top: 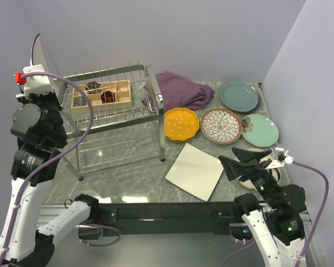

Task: Unload the plates from the dish rack
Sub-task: Unload the plate from the dish rack.

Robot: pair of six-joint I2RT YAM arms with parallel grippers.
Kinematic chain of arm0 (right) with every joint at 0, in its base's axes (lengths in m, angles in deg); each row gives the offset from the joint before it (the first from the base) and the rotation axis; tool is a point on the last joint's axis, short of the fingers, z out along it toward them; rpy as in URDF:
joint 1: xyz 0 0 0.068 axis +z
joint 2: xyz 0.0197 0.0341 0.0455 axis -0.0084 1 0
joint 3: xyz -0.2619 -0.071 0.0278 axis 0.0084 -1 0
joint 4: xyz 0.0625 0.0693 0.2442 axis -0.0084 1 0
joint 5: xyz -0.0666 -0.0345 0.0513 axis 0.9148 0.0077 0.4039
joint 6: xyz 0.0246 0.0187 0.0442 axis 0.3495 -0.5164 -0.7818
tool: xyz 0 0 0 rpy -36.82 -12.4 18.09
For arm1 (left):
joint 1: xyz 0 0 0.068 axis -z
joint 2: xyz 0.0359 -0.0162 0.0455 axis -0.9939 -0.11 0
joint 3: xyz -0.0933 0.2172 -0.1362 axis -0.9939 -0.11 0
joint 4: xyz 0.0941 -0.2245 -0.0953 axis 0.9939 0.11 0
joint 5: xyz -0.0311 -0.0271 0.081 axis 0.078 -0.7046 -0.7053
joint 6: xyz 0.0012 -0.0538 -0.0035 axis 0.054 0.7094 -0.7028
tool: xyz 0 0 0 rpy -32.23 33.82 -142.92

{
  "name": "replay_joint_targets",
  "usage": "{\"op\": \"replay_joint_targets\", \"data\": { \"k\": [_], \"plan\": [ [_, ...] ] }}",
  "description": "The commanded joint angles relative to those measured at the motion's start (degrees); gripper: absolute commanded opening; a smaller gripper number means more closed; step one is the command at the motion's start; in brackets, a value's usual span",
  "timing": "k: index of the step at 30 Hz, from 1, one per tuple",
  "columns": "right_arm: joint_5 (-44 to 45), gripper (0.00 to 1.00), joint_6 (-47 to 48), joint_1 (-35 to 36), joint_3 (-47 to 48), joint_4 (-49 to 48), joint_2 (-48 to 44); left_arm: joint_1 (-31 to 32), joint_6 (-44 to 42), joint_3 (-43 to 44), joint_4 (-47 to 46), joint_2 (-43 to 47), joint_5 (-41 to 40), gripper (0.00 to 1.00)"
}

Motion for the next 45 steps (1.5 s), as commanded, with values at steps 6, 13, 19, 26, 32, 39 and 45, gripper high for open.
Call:
{"op": "replay_joint_targets", "data": {
  "k": [6,13,19,26,32,39,45],
  "plan": [
    [0.51,0.97,0.74,0.58,0.30,-1.76,0.81,0.02,3.76,10.46,-9.21,-0.71,4.10,0.01],
    [0.60,0.97,0.65,0.50,-0.14,-2.20,0.89,0.02,5.51,10.46,-8.77,1.40,5.77,0.01],
    [0.51,0.97,0.48,0.58,-0.06,-2.29,1.33,0.02,7.45,11.69,-8.24,1.75,6.65,0.01],
    [0.52,0.97,0.39,0.58,-0.06,-2.46,2.12,0.02,15.69,16.60,-6.23,-0.53,8.31,0.01],
    [0.08,0.97,-0.58,0.58,0.38,-2.64,4.32,0.02,27.21,23.20,-3.84,-4.13,16.39,0.01],
    [-1.77,0.99,-3.29,0.58,-0.23,-5.09,6.60,0.02,46.45,21.72,-11.82,-5.54,29.47,0.01],
    [-4.58,0.99,-8.83,0.50,0.30,-11.07,11.08,0.02,66.76,16.00,-25.27,-8.70,40.83,0.01]
  ]
}}
